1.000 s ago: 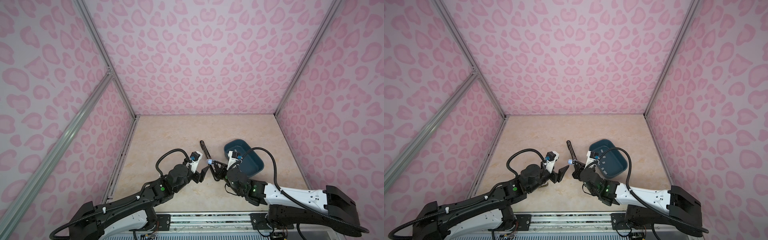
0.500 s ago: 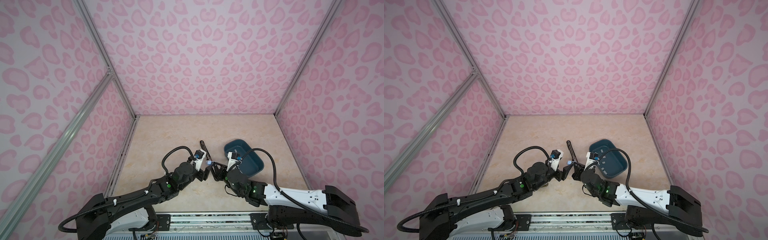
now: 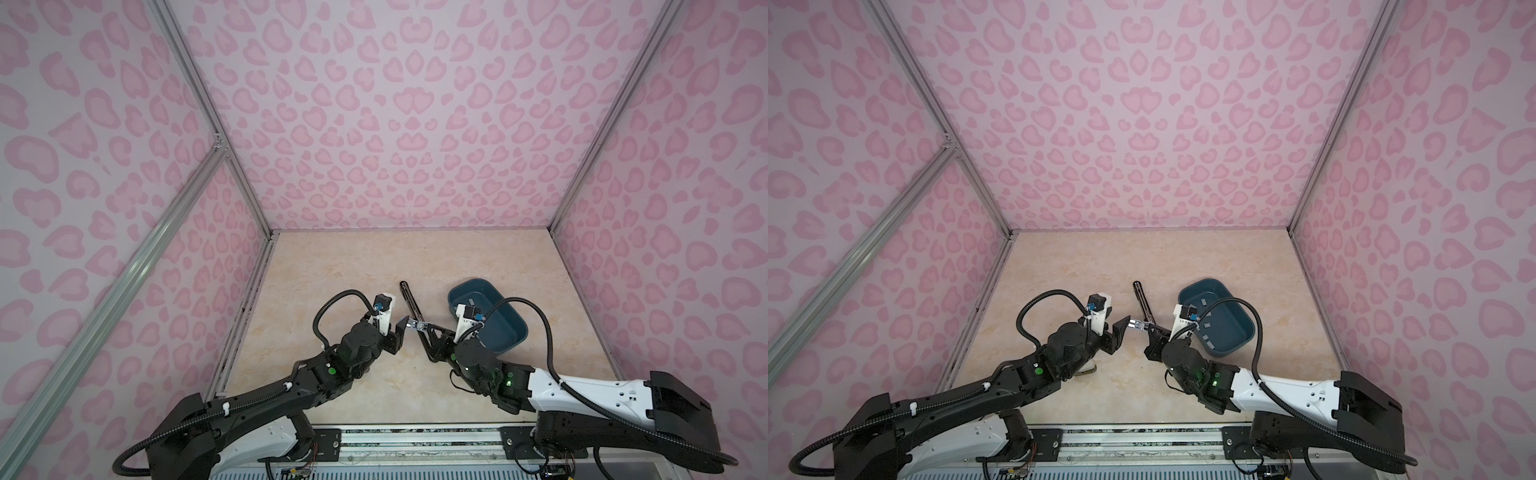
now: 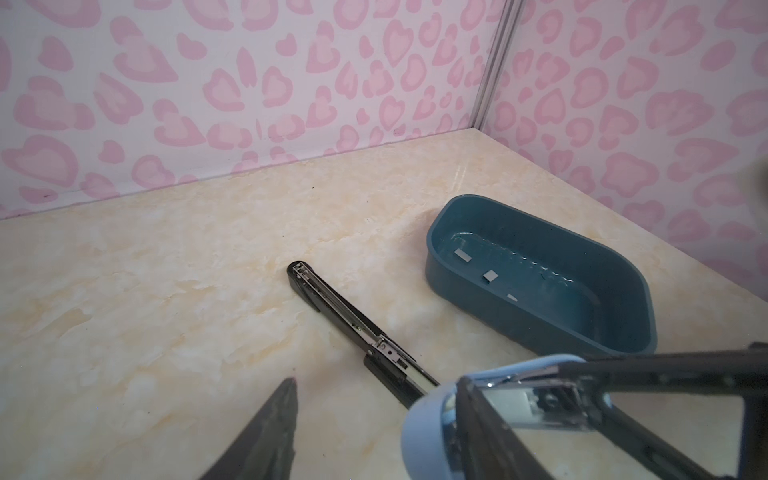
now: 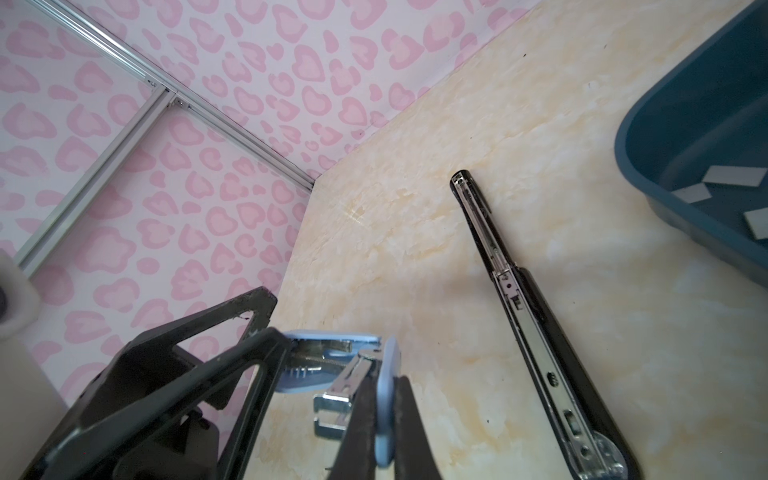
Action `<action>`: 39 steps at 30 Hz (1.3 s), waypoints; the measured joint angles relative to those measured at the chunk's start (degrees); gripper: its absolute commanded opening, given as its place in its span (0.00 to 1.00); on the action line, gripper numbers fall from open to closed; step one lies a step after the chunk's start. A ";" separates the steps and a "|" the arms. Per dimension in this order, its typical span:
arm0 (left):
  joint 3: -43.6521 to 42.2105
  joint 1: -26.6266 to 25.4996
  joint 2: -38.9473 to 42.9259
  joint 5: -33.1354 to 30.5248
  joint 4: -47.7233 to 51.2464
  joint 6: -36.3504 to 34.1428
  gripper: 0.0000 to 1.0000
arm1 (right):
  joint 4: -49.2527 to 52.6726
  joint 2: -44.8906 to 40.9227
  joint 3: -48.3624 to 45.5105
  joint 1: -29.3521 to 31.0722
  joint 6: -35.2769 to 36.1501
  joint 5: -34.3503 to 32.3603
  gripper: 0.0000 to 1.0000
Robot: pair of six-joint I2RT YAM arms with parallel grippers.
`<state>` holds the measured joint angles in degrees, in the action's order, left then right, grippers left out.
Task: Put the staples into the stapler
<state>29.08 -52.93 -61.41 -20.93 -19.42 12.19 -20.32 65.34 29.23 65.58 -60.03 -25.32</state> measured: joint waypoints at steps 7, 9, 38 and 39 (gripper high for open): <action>-0.72 0.85 -4.15 -1.90 -1.25 0.48 0.57 | -2.73 -0.02 -0.66 1.22 -0.22 1.77 0.00; -0.85 1.03 -4.74 -1.97 -2.01 0.81 0.58 | -2.71 0.02 -0.66 1.62 -0.20 1.66 0.00; -12.41 1.51 21.42 37.59 2.01 -36.22 0.66 | 11.28 -21.62 -9.03 1.31 1.14 1.88 0.00; -11.52 1.38 20.11 37.90 2.78 -38.49 0.66 | 12.04 -22.84 -9.62 1.05 1.11 2.16 0.00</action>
<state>17.56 -51.55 -41.30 16.97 -16.64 -26.30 -8.27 42.50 19.62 66.63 -58.92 -23.16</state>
